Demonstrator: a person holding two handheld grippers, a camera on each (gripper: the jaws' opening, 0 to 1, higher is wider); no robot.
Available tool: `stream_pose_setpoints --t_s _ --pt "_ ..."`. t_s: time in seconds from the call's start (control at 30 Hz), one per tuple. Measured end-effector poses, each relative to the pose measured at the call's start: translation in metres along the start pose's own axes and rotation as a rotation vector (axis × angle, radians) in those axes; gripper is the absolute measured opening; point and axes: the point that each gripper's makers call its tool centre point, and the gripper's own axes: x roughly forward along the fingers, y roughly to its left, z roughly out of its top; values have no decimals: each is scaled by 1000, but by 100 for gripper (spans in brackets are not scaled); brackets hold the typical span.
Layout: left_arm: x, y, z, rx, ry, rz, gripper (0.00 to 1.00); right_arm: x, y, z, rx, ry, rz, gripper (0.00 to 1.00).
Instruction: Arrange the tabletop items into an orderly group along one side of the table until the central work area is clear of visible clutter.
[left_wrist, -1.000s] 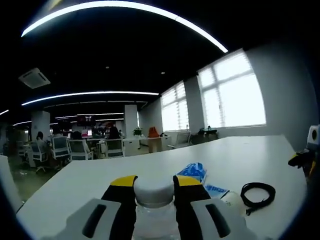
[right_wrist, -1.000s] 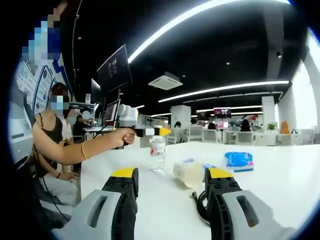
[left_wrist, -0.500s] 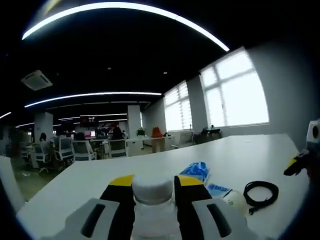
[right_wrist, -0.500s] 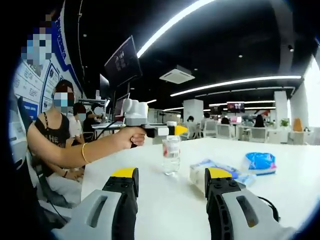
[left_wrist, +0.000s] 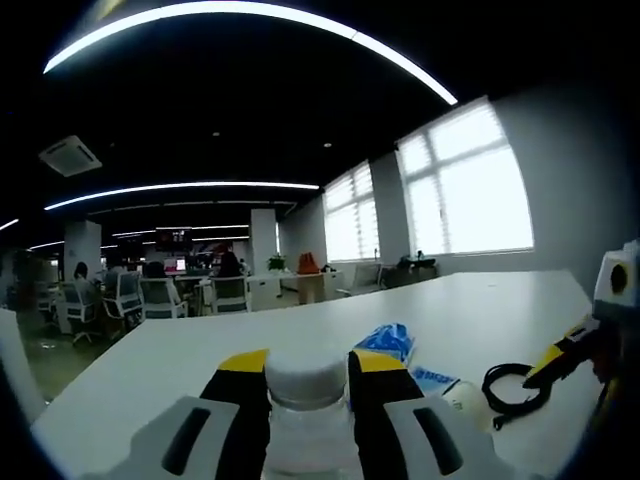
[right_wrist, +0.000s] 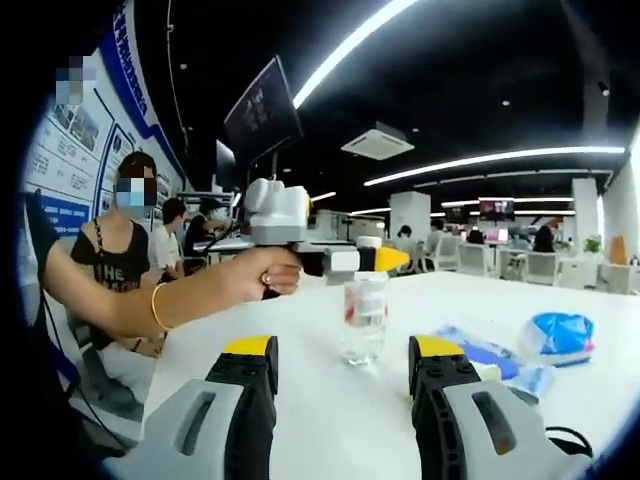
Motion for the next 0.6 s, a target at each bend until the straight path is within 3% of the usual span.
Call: stream_pose_setpoints --t_s 0.6 --pt "0 -1 0 -7 8 -8 28 72 -11 -22 25 59 -32 49"
